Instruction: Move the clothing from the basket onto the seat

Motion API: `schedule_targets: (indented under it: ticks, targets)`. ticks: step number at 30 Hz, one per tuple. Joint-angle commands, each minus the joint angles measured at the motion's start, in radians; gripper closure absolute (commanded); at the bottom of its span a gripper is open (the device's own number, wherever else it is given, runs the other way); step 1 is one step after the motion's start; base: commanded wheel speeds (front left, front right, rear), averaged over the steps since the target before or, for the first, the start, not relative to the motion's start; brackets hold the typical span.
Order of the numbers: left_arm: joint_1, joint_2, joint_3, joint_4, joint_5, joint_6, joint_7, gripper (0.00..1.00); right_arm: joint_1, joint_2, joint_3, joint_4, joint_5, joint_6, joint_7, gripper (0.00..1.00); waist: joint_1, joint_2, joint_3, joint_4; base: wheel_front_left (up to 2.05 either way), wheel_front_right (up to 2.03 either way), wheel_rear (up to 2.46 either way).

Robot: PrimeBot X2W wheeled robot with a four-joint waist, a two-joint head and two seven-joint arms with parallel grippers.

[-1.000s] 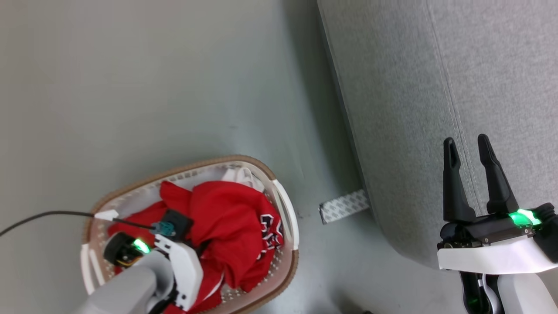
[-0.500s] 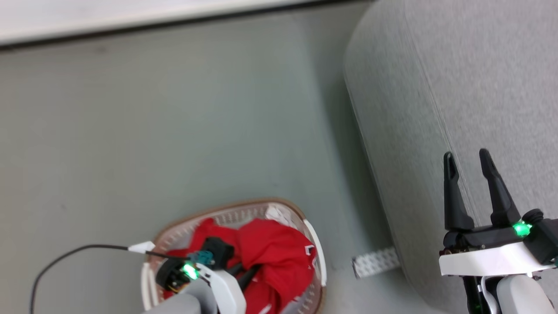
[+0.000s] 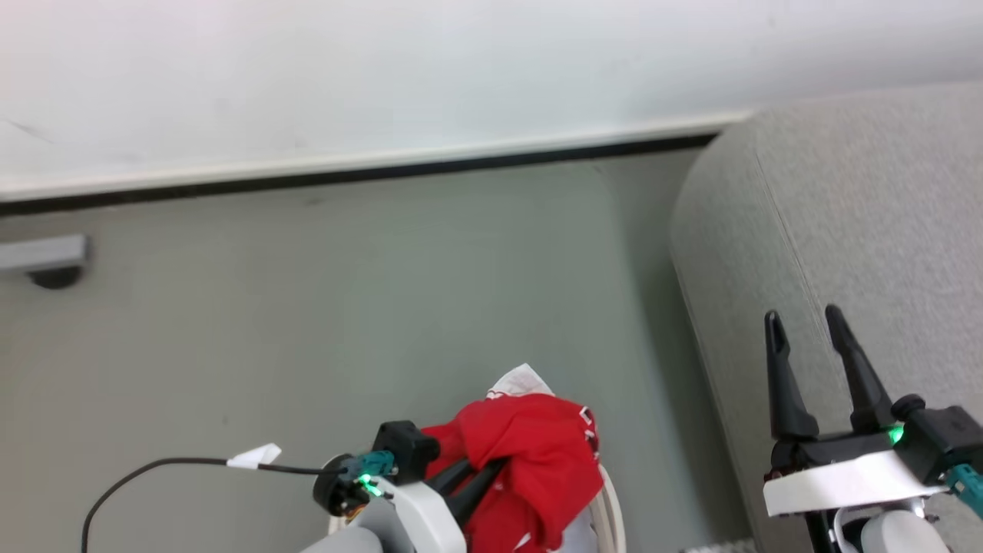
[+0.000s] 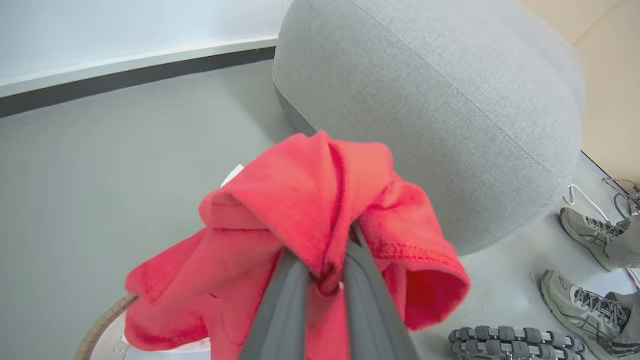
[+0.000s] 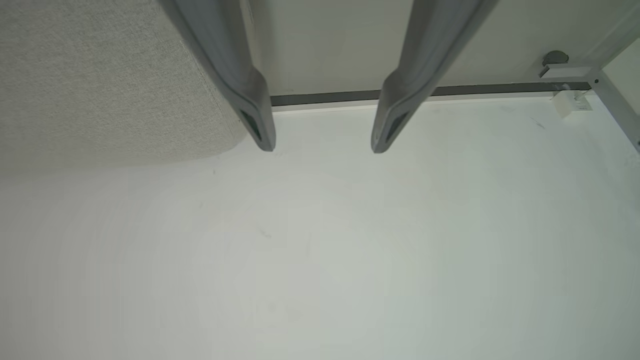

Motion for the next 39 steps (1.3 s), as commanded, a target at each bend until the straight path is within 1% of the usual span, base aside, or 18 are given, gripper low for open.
schedule_targets:
  ticks: [1, 11, 18, 29, 35, 39]
  targets:
    - [0.014, 0.004, 0.015, -0.02, 0.019, 0.004, -0.002, 1.0, 0.01, -0.004, 0.0, 0.004, -0.007, -0.002, 0.001, 0.0, 0.0001, 0.0, -0.035, 0.031, 0.0, 0.0, 0.0]
    - [0.076, 0.02, 0.143, -0.198, 0.095, 0.028, -0.002, 1.0, 0.038, -0.004, 0.017, 0.043, 0.01, -0.002, 0.001, 0.0, 0.0001, 0.0, -0.133, 0.084, 0.0, 0.0, 0.0]
    - [0.078, 0.027, 0.186, -0.294, 0.116, 0.061, -0.002, 1.0, 0.065, -0.004, 0.034, 0.067, 0.028, -0.002, 0.001, 0.0, 0.0001, 0.0, -0.201, 0.119, 0.0, 0.0, 0.0]
    - [-0.015, 0.063, 0.26, -0.411, 0.112, 0.128, 0.022, 1.0, 0.072, -0.004, 0.091, 0.081, 0.041, -0.002, 0.001, 0.0, 0.0001, 0.0, -0.219, 0.156, 0.0, 0.0, 0.0]
    - [-0.048, 0.085, 0.295, -0.447, 0.103, 0.145, 0.026, 1.0, 0.065, -0.004, 0.121, 0.081, 0.045, -0.002, 0.001, 0.0, 0.0001, 0.0, -0.209, 0.159, 0.0, 0.0, 0.0]
    - [-0.055, 0.098, 0.307, -0.454, 0.096, 0.147, 0.027, 1.0, 0.055, -0.004, 0.149, 0.084, 0.051, -0.002, 0.001, 0.0, 0.0001, 0.0, -0.202, 0.157, 0.0, 0.0, 0.0]
